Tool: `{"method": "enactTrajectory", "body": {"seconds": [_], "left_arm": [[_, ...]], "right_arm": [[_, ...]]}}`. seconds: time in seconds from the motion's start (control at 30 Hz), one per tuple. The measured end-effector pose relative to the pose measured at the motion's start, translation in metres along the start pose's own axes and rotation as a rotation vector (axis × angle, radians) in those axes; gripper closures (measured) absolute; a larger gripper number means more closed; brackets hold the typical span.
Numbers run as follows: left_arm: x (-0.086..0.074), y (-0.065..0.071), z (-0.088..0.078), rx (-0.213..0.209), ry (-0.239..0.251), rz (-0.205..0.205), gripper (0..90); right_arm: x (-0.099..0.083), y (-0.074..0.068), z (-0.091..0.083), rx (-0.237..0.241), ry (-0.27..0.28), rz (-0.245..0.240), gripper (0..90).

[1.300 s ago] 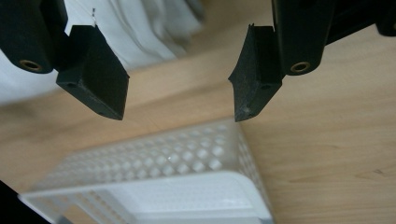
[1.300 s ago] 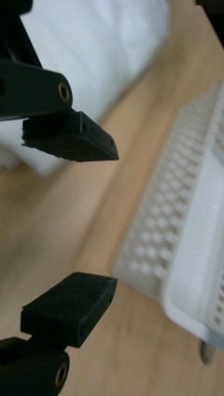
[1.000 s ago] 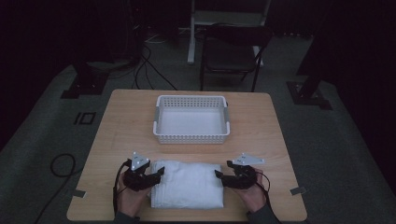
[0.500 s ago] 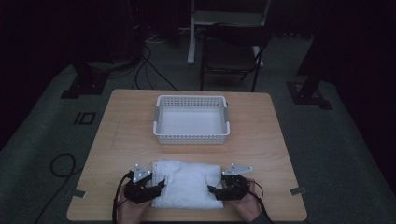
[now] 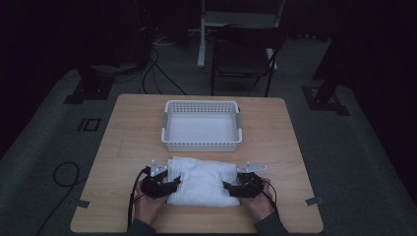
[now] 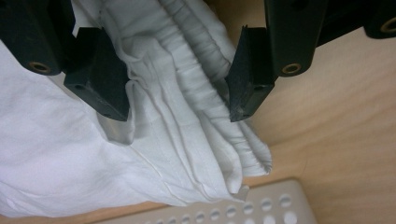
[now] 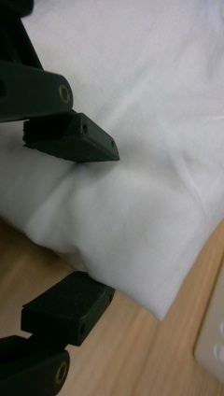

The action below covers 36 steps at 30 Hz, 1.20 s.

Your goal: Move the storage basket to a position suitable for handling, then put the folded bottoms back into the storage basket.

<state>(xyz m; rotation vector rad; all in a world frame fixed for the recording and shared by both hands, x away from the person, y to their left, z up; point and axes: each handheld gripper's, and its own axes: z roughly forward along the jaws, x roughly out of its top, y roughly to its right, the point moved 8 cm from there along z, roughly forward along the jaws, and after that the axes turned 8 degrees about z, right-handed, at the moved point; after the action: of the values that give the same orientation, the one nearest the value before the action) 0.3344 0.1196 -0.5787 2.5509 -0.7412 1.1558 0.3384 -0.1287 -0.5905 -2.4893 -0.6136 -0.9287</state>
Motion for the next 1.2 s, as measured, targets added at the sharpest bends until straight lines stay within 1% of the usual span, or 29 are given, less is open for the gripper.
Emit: {"method": "enactTrajectory", "body": {"seconds": [0.17,0.23,0.3,0.37,0.43,0.5,0.67,0.77,0.8,0.83,0.87,0.9,0.97,1.07,1.13,1.17,1.2], "left_arm": [[0.011,-0.007,0.011,0.007,0.010,0.010,39.1],[0.014,-0.009,0.014,0.014,0.009,0.018,39.0],[0.017,-0.012,0.017,0.017,0.012,0.014,39.0],[0.019,-0.014,0.020,0.020,0.013,0.009,39.0],[0.020,-0.015,0.021,0.020,0.014,0.010,39.0],[0.021,-0.017,0.022,0.023,0.017,0.012,38.1],[0.022,-0.020,0.024,0.026,0.027,-0.004,34.9],[0.023,-0.020,0.024,0.030,0.028,-0.018,33.9],[0.023,-0.021,0.024,0.032,0.022,-0.030,33.7],[0.026,-0.022,0.021,0.021,0.015,-0.078,33.3],[0.026,-0.022,0.021,0.021,0.015,-0.078,33.2],[0.028,-0.022,0.019,0.016,0.023,-0.096,33.2],[0.034,-0.022,0.012,0.013,0.053,-0.117,30.2],[0.043,-0.018,0.003,-0.019,0.103,-0.134,23.7],[0.046,-0.014,0.002,-0.035,0.109,-0.147,15.2],[0.046,-0.012,0.003,-0.037,0.104,-0.146,12.3],[0.045,-0.010,0.005,-0.049,0.089,-0.143,8.9]], "right_arm": [[0.013,0.014,0.007,-0.016,0.005,0.014,33.7],[0.019,0.018,0.010,-0.023,0.008,0.007,33.2],[0.023,0.021,0.012,-0.033,0.011,-0.001,33.0],[0.026,0.022,0.014,-0.048,0.018,-0.013,33.0],[0.029,0.023,0.015,-0.055,0.018,-0.012,33.1],[0.030,0.023,0.014,-0.058,0.021,-0.014,33.1],[0.030,0.021,0.013,-0.065,0.025,-0.022,33.5],[0.030,0.021,0.013,-0.068,0.028,-0.026,33.5],[0.030,0.021,0.013,-0.069,0.028,-0.026,33.5],[0.030,0.021,0.013,-0.072,0.026,-0.026,33.5],[0.030,0.021,0.013,-0.072,0.026,-0.026,33.5],[0.030,0.020,0.013,-0.078,0.028,-0.034,33.5],[0.030,0.020,0.013,-0.080,0.029,-0.037,33.4],[0.030,0.020,0.014,-0.079,0.028,-0.034,33.3],[0.030,0.020,0.013,-0.079,0.028,-0.033,33.2],[0.030,0.020,0.013,-0.079,0.028,-0.033,33.1],[0.030,0.020,0.013,-0.080,0.028,-0.034,33.1]]}}
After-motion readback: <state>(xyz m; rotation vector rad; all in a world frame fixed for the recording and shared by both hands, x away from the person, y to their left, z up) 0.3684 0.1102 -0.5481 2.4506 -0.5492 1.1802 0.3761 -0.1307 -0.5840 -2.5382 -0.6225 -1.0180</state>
